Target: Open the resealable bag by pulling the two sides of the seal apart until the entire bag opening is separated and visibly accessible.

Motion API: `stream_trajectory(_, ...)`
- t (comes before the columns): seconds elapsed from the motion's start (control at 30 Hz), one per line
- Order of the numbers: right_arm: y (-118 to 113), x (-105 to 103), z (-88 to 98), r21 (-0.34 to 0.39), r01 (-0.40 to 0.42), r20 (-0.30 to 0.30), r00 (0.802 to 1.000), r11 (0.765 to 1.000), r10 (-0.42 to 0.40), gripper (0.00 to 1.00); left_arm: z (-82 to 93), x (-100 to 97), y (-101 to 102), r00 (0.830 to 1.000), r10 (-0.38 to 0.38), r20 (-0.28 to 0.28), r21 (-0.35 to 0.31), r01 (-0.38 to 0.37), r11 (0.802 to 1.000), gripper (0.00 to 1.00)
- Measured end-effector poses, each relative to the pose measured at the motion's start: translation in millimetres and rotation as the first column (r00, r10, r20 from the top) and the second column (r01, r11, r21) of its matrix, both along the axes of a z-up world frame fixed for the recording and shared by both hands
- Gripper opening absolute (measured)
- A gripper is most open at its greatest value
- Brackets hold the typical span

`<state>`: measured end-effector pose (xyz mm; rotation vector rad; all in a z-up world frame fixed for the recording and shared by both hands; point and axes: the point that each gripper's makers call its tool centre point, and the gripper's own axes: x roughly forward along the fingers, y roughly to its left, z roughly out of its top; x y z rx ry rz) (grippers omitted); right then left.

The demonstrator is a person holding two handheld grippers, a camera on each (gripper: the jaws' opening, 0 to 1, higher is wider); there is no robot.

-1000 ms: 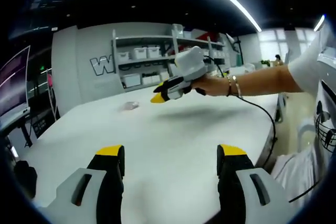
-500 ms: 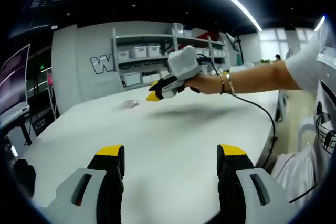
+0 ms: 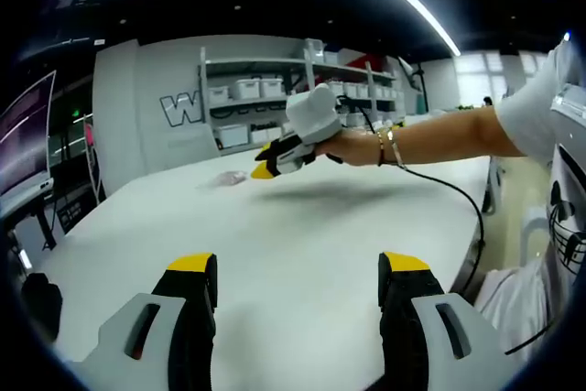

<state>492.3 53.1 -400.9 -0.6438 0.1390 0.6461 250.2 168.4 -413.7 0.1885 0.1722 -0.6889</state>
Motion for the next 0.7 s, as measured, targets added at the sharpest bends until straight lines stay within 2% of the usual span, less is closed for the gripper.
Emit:
stream_trajectory(0.43, -2.7, 18.2, 0.7, -0.007, 0.012, -0.003, 1.000, 1.000, -0.012, 0.24, 3.0, 0.1, -2.5, 1.000, -0.002, 0.004, -0.005, 0.002, 1.000, 0.71)
stream_trajectory(0.7, 5.4, 21.2, 1.0, -0.024, -0.007, 0.005, 1.000, 1.000, 0.007, 0.22, 3.0, -0.5, -1.9, 1.000, -0.002, 0.001, -0.013, 0.002, 1.000, 0.71)
